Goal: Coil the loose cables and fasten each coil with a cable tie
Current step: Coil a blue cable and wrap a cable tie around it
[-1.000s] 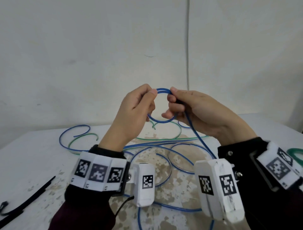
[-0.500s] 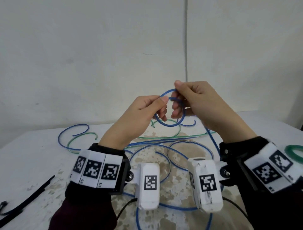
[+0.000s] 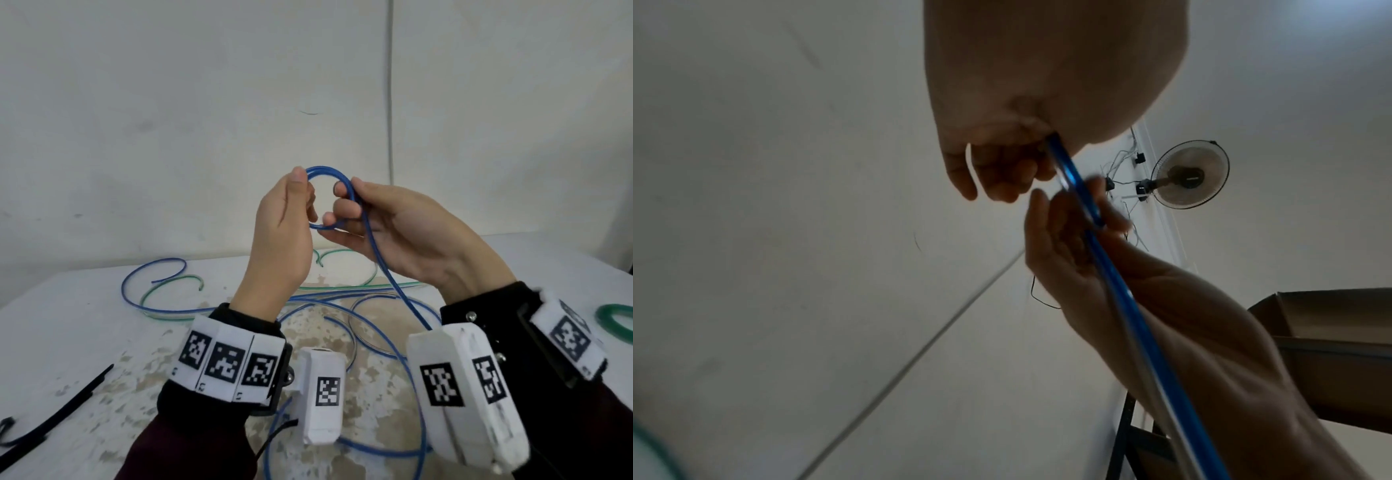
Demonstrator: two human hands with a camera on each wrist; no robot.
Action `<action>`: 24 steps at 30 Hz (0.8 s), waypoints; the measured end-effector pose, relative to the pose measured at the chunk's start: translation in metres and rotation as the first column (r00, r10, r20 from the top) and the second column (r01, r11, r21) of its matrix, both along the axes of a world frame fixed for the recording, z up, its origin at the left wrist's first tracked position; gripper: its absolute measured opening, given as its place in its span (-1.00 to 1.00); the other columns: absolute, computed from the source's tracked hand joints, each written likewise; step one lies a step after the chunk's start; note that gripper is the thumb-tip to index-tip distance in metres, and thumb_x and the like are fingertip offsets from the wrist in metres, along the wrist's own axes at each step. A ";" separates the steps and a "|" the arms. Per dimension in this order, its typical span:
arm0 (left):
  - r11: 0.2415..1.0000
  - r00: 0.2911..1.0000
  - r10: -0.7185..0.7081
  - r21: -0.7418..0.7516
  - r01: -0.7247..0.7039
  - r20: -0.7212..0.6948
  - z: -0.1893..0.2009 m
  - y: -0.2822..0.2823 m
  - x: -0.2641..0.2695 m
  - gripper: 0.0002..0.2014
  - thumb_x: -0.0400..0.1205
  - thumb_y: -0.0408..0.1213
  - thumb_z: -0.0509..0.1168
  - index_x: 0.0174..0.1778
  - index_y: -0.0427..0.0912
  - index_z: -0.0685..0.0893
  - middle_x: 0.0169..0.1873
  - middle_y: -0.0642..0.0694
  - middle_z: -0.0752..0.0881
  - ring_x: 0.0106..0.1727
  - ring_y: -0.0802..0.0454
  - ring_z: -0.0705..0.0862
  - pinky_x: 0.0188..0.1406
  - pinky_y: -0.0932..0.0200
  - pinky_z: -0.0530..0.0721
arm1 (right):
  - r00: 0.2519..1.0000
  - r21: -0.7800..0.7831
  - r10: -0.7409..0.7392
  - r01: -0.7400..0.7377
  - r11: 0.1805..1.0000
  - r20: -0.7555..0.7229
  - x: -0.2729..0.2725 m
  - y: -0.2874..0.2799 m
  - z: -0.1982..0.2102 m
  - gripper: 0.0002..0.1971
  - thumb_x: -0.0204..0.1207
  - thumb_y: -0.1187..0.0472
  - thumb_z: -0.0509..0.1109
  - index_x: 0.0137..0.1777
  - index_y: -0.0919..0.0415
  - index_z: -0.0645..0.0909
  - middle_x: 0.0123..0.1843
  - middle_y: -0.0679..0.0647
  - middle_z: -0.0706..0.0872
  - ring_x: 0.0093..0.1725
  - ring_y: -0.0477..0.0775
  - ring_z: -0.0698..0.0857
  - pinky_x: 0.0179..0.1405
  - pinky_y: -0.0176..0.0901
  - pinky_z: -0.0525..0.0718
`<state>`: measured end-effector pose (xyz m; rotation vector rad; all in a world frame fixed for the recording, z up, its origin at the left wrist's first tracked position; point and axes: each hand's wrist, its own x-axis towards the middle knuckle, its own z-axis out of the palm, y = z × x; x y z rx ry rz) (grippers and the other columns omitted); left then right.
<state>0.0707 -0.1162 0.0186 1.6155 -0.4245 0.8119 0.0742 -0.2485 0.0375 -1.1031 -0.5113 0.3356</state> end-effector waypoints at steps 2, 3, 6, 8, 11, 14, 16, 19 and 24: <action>0.999 0.998 -0.042 0.015 0.043 -0.044 0.000 -0.001 -0.001 -0.60 0.81 -0.26 -0.05 -0.40 -0.17 0.32 -0.41 -0.13 0.36 -0.32 0.03 0.39 -0.26 0.33 0.42 | 0.997 -0.039 -0.057 0.059 0.998 0.057 0.001 -0.002 0.001 -0.66 0.76 0.18 -0.01 -0.17 0.22 0.51 -0.52 -0.04 0.38 -0.38 -0.02 0.55 -0.10 -0.23 0.71; 0.997 0.993 -0.063 0.035 0.066 -0.099 0.001 0.000 -0.001 -0.58 0.81 -0.21 -0.06 -0.40 -0.18 0.33 -0.40 -0.15 0.38 -0.29 0.00 0.41 -0.20 0.27 0.44 | 0.990 -0.078 -0.092 0.101 0.992 0.109 0.002 -0.003 0.000 -0.67 0.76 0.18 0.00 -0.19 0.22 0.49 -0.53 -0.06 0.33 -0.43 -0.04 0.49 -0.15 -0.26 0.67; 0.976 0.930 -0.151 0.097 0.193 -0.334 0.004 0.006 -0.002 -0.53 0.77 -0.02 -0.04 -0.39 -0.19 0.45 -0.42 -0.07 0.50 -0.22 -0.01 0.51 0.04 0.04 0.51 | 0.951 -0.244 -0.141 0.211 0.947 0.273 0.005 -0.007 -0.002 -0.65 0.75 0.17 0.07 -0.26 0.21 0.49 -0.54 -0.07 0.28 -0.51 -0.07 0.33 -0.29 -0.35 0.50; 0.924 0.836 -0.357 -0.026 0.382 -0.417 0.005 0.011 -0.002 -0.61 0.76 -0.11 0.05 -0.32 -0.24 0.51 -0.41 -0.01 0.57 -0.27 0.01 0.57 0.00 0.04 0.55 | 0.926 -0.322 -0.133 0.253 0.912 0.352 0.004 -0.007 -0.004 -0.62 0.74 0.18 0.09 -0.31 0.21 0.52 -0.50 0.01 0.27 -0.53 -0.10 0.25 -0.43 -0.41 0.42; 0.821 0.704 -0.555 -0.155 0.550 -0.442 0.004 0.018 -0.005 -0.69 0.75 -0.26 0.04 -0.29 -0.24 0.49 -0.32 -0.23 0.40 -0.44 0.08 0.53 -0.24 0.23 0.57 | 0.885 -0.400 -0.138 0.334 0.853 0.445 0.002 -0.006 -0.004 -0.61 0.75 0.17 0.08 -0.33 0.24 0.45 -0.58 -0.09 0.26 -0.59 -0.14 0.22 -0.51 -0.41 0.36; 0.871 0.793 -0.469 -0.053 0.489 -0.388 0.002 0.016 -0.004 -0.66 0.77 -0.28 0.03 -0.27 -0.29 0.54 -0.22 -0.33 0.29 -0.55 0.17 0.39 -0.39 0.33 0.45 | 0.860 -0.393 -0.189 0.399 0.828 0.474 0.004 -0.002 -0.007 -0.62 0.74 0.15 0.12 -0.33 0.22 0.49 -0.63 -0.12 0.31 -0.61 -0.11 0.32 -0.42 -0.31 0.57; 0.940 0.894 -0.322 0.004 0.341 -0.311 0.000 0.008 -0.003 -0.71 0.78 -0.29 0.03 -0.21 -0.31 0.49 -0.29 -0.27 0.32 -0.57 0.21 0.28 -0.48 0.36 0.33 | 0.866 -0.350 -0.230 0.403 0.846 0.444 0.006 0.000 -0.009 -0.64 0.72 0.13 0.17 -0.28 0.22 0.59 -0.61 -0.05 0.50 -0.56 -0.08 0.52 -0.26 -0.18 0.71; 0.985 0.960 -0.169 -0.023 0.168 -0.224 -0.001 0.002 -0.002 -0.67 0.78 -0.26 0.05 -0.32 -0.25 0.41 -0.59 0.03 0.31 -0.56 0.17 0.23 -0.43 0.23 0.31 | 0.945 -0.289 -0.159 0.244 0.926 0.287 0.006 -0.002 -0.008 -0.60 0.73 0.12 0.09 -0.20 0.28 0.65 -0.46 0.08 0.72 -0.36 -0.01 0.74 -0.10 -0.22 0.76; 0.894 0.822 -0.448 -0.202 0.401 -0.352 0.003 0.007 -0.002 -0.63 0.79 -0.22 0.00 -0.35 -0.22 0.41 -0.55 -0.03 0.29 -0.57 0.09 0.35 -0.49 0.30 0.40 | 0.939 -0.323 -0.154 0.254 0.912 0.306 0.008 -0.005 -0.007 -0.62 0.75 0.13 0.06 -0.26 0.24 0.50 -0.59 -0.07 0.34 -0.49 -0.07 0.50 -0.31 -0.38 0.58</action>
